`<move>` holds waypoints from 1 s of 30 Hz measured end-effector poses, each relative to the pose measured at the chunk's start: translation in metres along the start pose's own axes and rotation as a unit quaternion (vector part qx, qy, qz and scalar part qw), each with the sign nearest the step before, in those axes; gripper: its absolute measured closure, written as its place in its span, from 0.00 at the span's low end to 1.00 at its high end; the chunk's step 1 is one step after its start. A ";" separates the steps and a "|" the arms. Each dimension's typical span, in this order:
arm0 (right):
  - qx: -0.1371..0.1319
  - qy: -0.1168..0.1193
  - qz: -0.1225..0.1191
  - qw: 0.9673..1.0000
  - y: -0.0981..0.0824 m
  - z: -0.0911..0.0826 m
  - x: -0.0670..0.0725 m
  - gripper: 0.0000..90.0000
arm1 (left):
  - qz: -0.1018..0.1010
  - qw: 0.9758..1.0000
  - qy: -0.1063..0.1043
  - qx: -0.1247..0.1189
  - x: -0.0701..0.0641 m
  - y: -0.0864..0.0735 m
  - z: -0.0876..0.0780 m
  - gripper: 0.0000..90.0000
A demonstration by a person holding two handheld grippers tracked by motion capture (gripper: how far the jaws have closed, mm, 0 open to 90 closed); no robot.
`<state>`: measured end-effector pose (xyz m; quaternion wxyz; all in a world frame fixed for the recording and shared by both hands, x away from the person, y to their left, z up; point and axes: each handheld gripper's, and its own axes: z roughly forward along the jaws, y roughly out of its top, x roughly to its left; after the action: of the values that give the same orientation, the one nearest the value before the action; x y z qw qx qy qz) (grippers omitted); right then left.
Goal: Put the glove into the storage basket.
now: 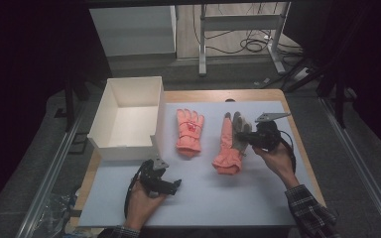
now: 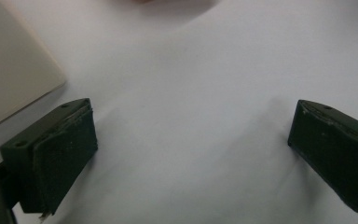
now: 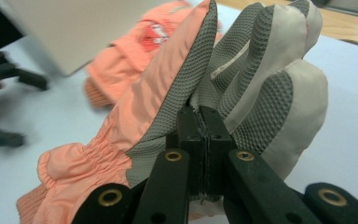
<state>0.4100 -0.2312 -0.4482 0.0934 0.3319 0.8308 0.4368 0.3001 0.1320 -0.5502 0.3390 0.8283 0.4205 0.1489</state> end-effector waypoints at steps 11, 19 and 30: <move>0.017 0.083 -0.041 0.996 -0.006 0.016 0.028 0.98 | 0.001 1.000 0.000 0.000 0.000 0.000 0.000 0.01; 0.040 0.114 -0.043 0.992 -0.020 0.031 0.036 0.98 | 0.000 1.000 0.000 0.000 0.000 0.000 0.000 0.01; 0.064 0.116 -0.047 0.990 -0.038 0.044 0.030 0.97 | 0.000 1.000 0.000 0.000 0.000 0.000 0.000 0.01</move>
<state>0.3885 -0.1981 -0.5009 -0.0047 0.2448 0.8769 0.4137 0.3000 0.1320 -0.5502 0.3391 0.8281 0.4207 0.1492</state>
